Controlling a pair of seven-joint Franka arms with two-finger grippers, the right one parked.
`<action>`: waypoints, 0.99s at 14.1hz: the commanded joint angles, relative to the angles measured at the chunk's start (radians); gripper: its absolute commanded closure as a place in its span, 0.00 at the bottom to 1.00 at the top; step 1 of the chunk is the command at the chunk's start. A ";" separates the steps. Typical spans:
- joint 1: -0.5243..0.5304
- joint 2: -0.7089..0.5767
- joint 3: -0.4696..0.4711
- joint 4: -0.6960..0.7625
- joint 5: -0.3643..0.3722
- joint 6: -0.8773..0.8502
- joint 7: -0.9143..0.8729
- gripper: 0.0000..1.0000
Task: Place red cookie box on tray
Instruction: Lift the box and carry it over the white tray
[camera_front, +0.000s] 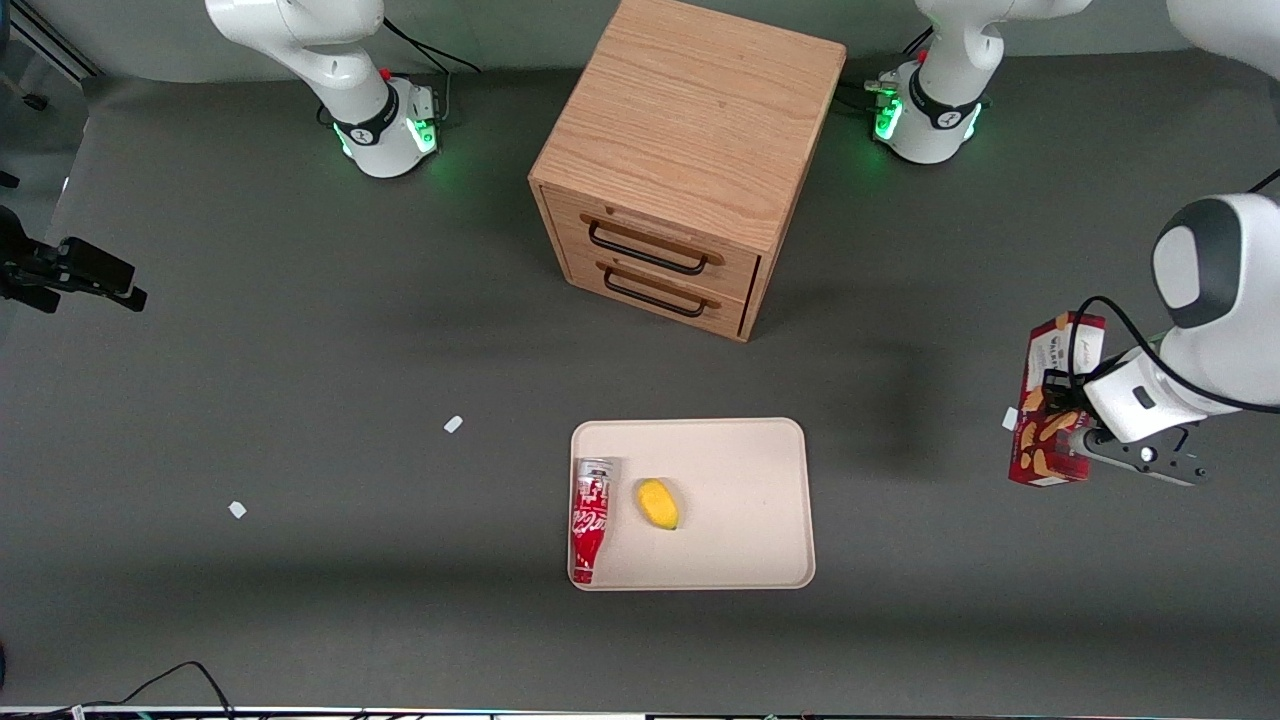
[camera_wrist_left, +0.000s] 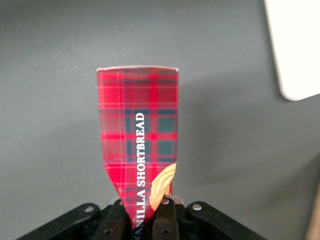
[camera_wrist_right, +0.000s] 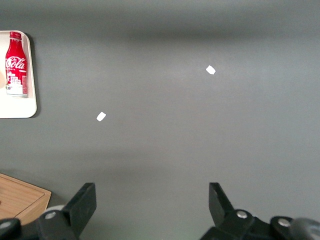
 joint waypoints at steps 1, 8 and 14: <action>-0.031 0.063 -0.072 0.209 -0.007 -0.147 -0.248 1.00; -0.138 0.304 -0.186 0.405 -0.005 -0.046 -0.525 1.00; -0.244 0.488 -0.185 0.397 0.096 0.199 -0.613 1.00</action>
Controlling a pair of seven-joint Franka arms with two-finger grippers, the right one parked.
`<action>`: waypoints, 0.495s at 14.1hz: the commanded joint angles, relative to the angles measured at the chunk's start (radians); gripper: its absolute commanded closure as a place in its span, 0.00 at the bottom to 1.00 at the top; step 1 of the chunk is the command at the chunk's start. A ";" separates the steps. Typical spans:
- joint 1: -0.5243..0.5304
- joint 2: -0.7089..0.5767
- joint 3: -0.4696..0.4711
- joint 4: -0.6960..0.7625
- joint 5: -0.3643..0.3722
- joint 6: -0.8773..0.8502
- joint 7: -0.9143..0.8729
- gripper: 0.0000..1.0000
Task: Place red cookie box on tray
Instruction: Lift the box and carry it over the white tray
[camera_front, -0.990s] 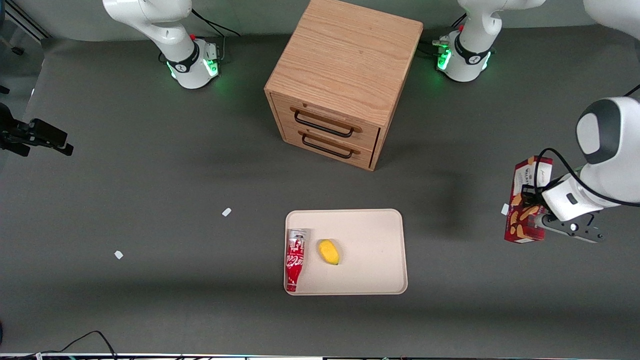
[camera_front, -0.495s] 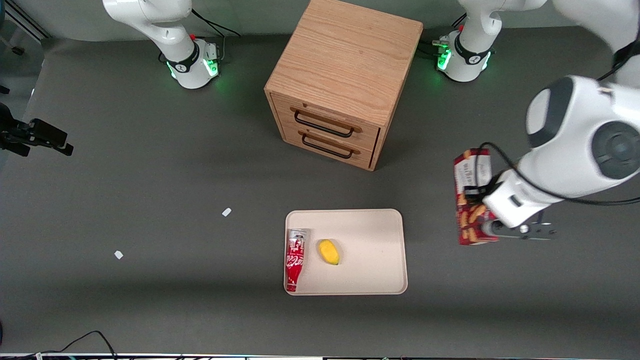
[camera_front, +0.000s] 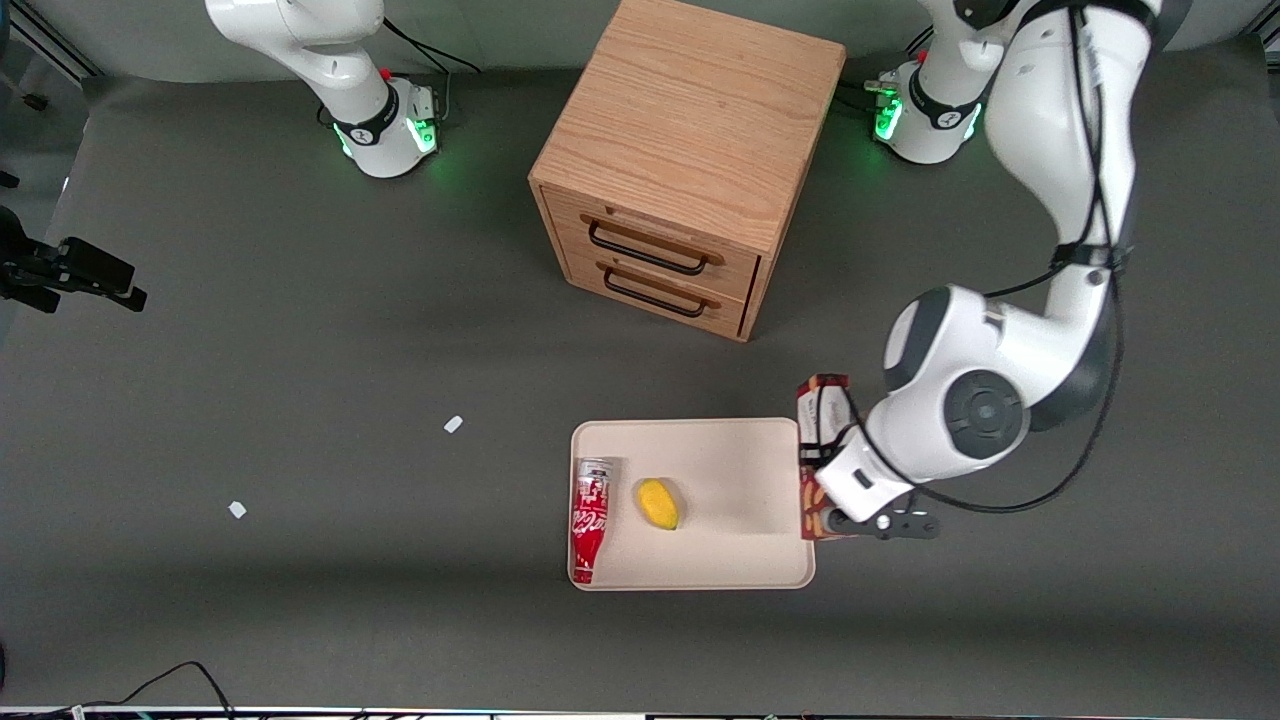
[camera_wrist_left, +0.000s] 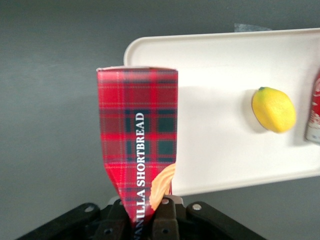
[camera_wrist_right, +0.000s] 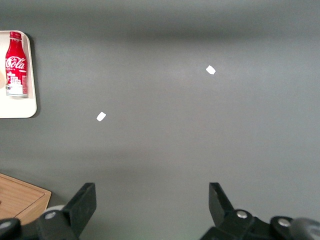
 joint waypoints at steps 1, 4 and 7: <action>-0.048 0.080 0.008 0.051 0.096 0.046 -0.097 1.00; -0.049 0.124 0.011 0.051 0.102 0.124 -0.105 1.00; -0.049 0.140 0.016 0.050 0.116 0.149 -0.104 1.00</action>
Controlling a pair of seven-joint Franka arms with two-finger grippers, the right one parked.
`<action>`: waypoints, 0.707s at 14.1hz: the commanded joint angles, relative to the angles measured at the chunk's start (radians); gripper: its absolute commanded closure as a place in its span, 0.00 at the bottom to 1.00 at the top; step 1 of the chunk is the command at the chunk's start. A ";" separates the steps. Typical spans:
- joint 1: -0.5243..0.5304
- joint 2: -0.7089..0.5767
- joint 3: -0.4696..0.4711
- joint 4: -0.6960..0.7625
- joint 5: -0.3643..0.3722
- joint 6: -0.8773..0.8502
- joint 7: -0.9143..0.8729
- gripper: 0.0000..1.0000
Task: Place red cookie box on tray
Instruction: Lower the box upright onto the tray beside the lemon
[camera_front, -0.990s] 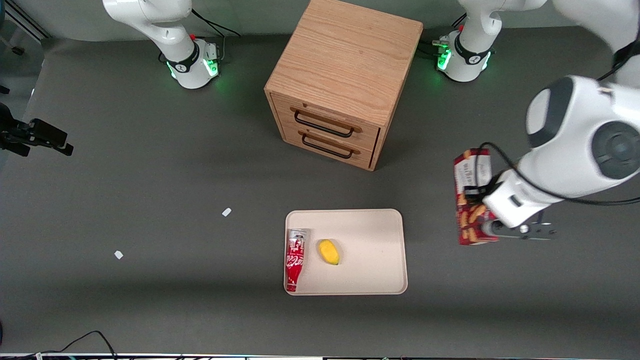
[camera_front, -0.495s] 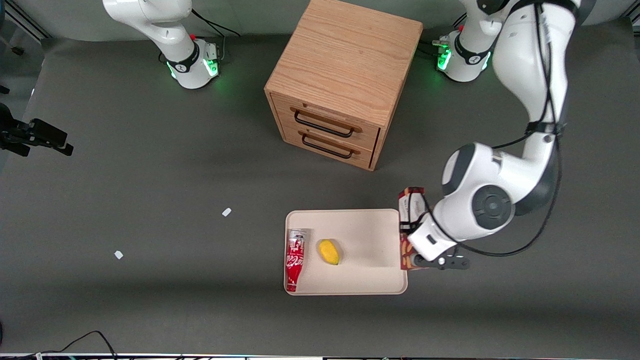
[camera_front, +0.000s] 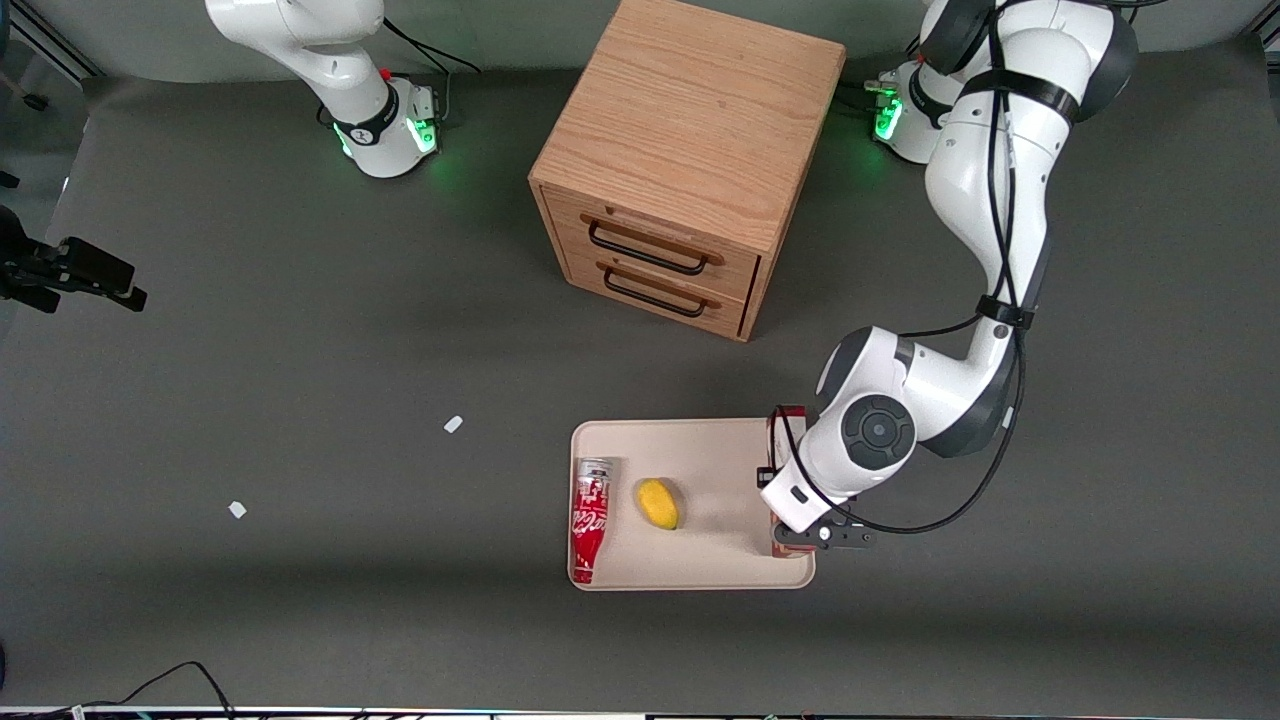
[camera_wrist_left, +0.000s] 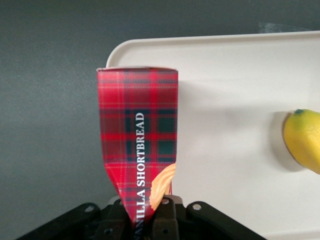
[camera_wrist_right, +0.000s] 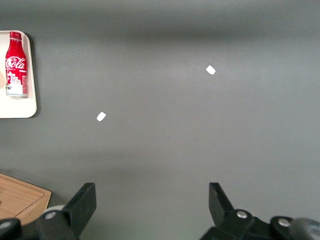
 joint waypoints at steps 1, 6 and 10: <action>-0.008 0.018 0.006 0.035 0.036 -0.003 -0.025 1.00; -0.007 0.025 0.006 -0.011 0.035 0.080 -0.040 1.00; -0.005 0.025 0.006 -0.011 0.042 0.083 -0.027 0.23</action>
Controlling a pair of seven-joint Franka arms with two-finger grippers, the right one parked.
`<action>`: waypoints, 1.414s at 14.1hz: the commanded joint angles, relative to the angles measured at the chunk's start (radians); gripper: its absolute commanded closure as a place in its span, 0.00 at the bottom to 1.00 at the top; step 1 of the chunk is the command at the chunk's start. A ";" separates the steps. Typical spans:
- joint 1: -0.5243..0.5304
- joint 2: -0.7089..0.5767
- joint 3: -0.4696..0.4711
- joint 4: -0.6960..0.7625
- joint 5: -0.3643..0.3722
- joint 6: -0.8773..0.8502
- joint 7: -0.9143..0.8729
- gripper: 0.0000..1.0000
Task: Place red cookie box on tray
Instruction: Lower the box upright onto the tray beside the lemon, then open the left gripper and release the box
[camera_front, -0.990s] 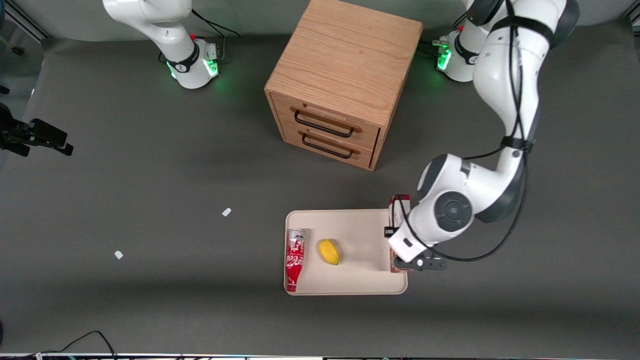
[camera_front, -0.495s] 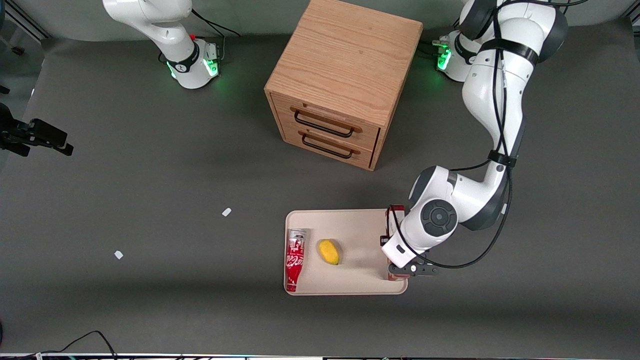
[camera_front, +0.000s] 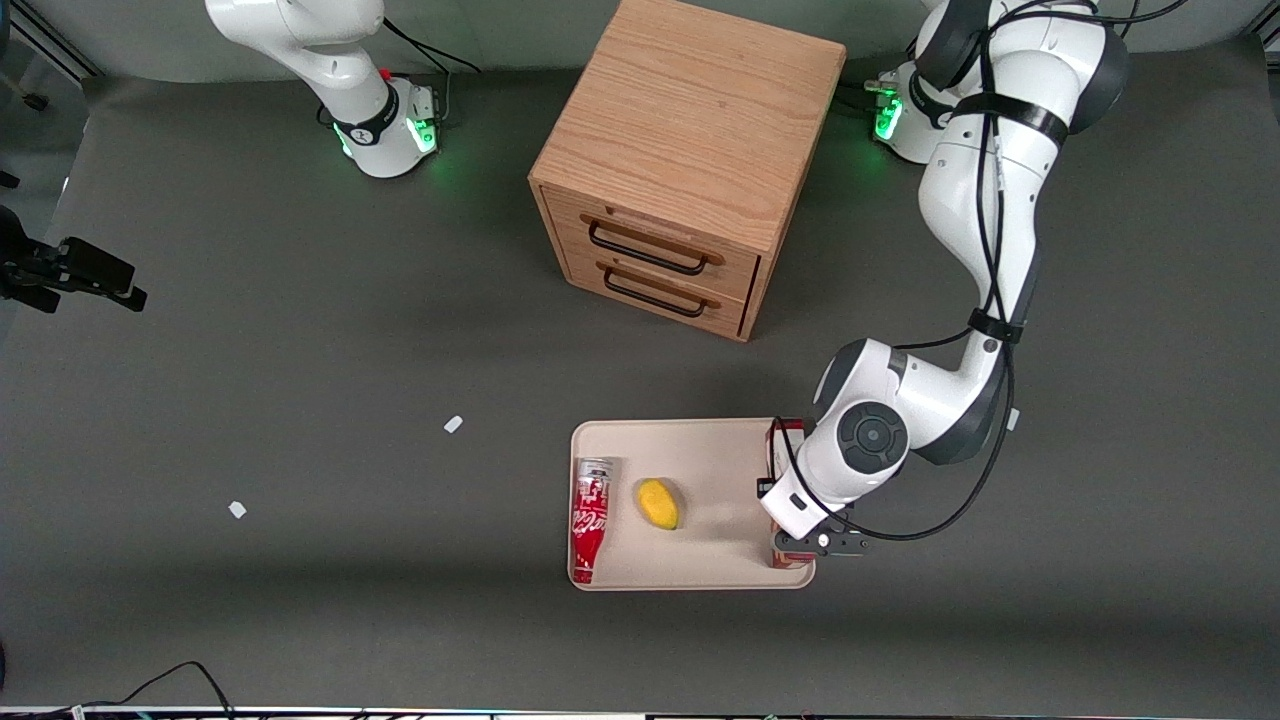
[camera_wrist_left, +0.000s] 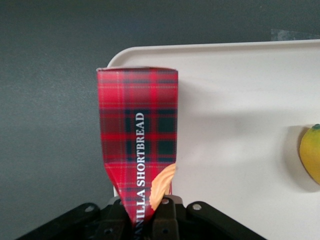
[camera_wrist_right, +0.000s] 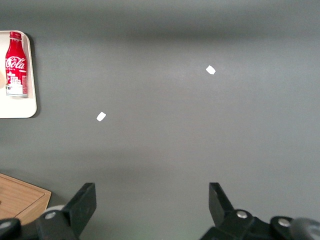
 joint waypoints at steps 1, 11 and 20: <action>-0.005 -0.017 0.003 -0.013 0.031 0.016 -0.008 0.00; 0.047 -0.225 -0.001 -0.140 -0.043 -0.021 -0.069 0.00; 0.274 -0.674 0.034 -0.241 -0.095 -0.578 0.197 0.00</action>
